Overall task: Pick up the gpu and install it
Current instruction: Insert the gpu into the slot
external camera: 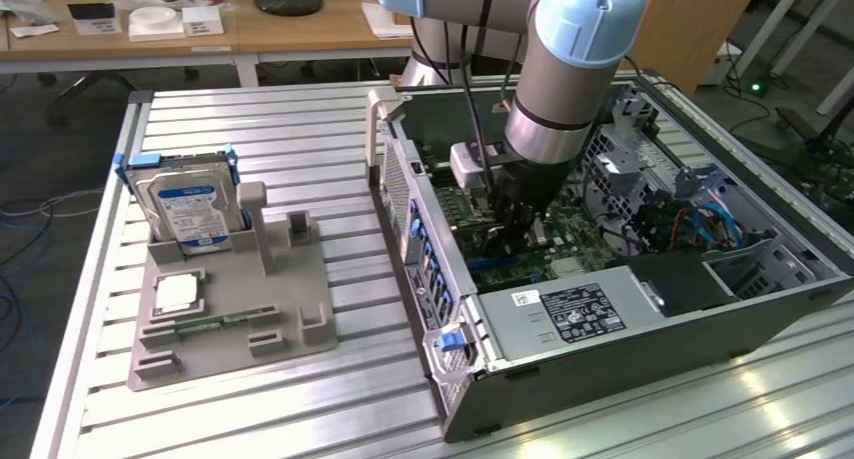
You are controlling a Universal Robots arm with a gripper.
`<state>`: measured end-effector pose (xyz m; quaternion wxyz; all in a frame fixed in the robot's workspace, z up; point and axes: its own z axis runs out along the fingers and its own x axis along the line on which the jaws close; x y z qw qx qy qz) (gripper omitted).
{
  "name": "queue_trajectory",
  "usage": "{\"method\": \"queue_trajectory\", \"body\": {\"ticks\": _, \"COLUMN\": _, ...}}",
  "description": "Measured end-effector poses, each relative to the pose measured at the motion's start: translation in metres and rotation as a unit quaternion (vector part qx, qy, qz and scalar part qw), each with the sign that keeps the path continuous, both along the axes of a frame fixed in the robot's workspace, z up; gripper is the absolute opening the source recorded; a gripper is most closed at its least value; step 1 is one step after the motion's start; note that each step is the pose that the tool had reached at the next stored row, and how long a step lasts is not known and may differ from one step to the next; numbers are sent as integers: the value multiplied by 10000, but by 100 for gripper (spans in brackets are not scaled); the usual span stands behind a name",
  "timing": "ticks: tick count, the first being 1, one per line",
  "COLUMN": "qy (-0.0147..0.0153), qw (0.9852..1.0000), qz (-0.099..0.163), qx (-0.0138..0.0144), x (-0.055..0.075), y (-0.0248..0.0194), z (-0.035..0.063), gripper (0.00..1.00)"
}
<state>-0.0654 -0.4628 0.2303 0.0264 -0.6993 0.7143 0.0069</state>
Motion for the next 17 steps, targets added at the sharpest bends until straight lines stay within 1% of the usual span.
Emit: {"method": "queue_trajectory", "body": {"ticks": 17, "qy": 0, "qw": 10000, "qz": 0, "qx": -4, "x": 0, "y": -6, "z": -24, "gripper": 28}}
